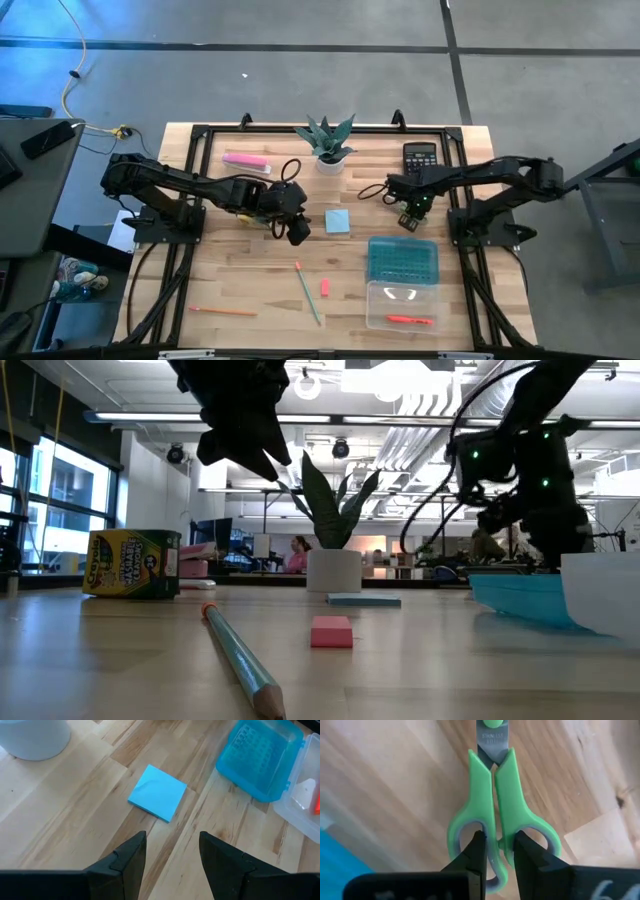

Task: Pack school essentials
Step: Put the green scissors into the blue supply box

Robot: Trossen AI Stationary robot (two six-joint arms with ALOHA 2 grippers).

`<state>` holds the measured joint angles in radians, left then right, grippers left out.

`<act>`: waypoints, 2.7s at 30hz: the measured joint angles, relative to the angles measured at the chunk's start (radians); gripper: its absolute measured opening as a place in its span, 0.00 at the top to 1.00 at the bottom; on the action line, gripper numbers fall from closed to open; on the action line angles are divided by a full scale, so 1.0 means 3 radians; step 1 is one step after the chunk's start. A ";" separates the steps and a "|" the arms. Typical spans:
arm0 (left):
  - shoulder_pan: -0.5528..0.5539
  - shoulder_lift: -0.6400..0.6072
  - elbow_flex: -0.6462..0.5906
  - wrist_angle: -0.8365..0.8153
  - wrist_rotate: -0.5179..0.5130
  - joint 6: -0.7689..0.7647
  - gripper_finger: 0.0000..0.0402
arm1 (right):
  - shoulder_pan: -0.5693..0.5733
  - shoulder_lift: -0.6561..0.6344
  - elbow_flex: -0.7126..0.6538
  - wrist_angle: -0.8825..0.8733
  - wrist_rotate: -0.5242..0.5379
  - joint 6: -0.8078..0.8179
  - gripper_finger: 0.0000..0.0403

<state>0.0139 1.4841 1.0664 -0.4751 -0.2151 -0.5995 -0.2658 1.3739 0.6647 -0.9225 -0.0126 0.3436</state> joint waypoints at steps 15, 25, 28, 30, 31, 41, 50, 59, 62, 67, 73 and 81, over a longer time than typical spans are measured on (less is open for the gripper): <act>0.0113 0.0000 0.0000 0.0000 0.0091 -0.0083 0.57 | 0.0626 -0.0905 0.0172 -0.0252 -0.0123 0.0643 0.90; 0.0149 0.0000 0.0000 -0.0040 0.0375 -0.0089 0.57 | 0.1345 -0.0938 0.0692 -0.0226 -0.0044 0.0951 0.91; 0.0149 0.0000 0.0000 -0.0065 0.0377 -0.0085 0.57 | 0.1573 -0.0886 0.0786 -0.0200 -0.0012 0.1050 0.95; 0.0149 0.0000 0.0000 -0.0081 0.0372 -0.0085 0.57 | 0.1710 -0.0854 0.0812 -0.0199 0.0022 0.1151 0.99; 0.0149 0.0000 0.0000 -0.0092 0.0372 -0.0085 0.57 | 0.1764 -0.0835 0.0815 -0.0199 0.0026 0.1213 1.00; 0.0149 0.0000 0.0000 -0.0100 0.0500 -0.0086 0.57 | 0.2077 -0.0798 0.0815 -0.0089 0.0168 0.1641 0.94; 0.0149 0.0000 0.0000 -0.0099 0.0504 -0.0085 0.57 | 0.2044 -0.0798 0.0815 0.0139 0.0326 0.1809 0.83; 0.0113 0.0000 0.0000 -0.0098 0.0504 -0.0085 0.57 | 0.2041 -0.0798 0.0813 0.0145 0.0708 0.2001 0.59; 0.0100 0.0000 0.0000 -0.0098 0.0504 -0.0085 0.57 | 0.2042 -0.0798 0.0811 0.0173 0.0718 0.2043 0.57; 0.0107 0.0000 -0.0001 -0.0095 0.0503 -0.0085 0.57 | 0.2042 -0.0798 0.0810 0.0165 0.0753 0.2067 0.57; 0.0109 0.0000 0.0000 -0.0096 0.0502 -0.0085 0.57 | 0.2040 -0.0799 0.0810 -0.0027 0.0906 0.2066 0.57; 0.0184 0.0000 0.0000 -0.0092 0.0415 -0.0084 0.57 | 0.2029 -0.0885 0.0806 -0.0563 0.1015 0.2056 0.57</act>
<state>0.0692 1.4841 1.0664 -0.5026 -0.0906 -0.6247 0.3431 1.1082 0.9066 -1.0913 0.2919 0.9605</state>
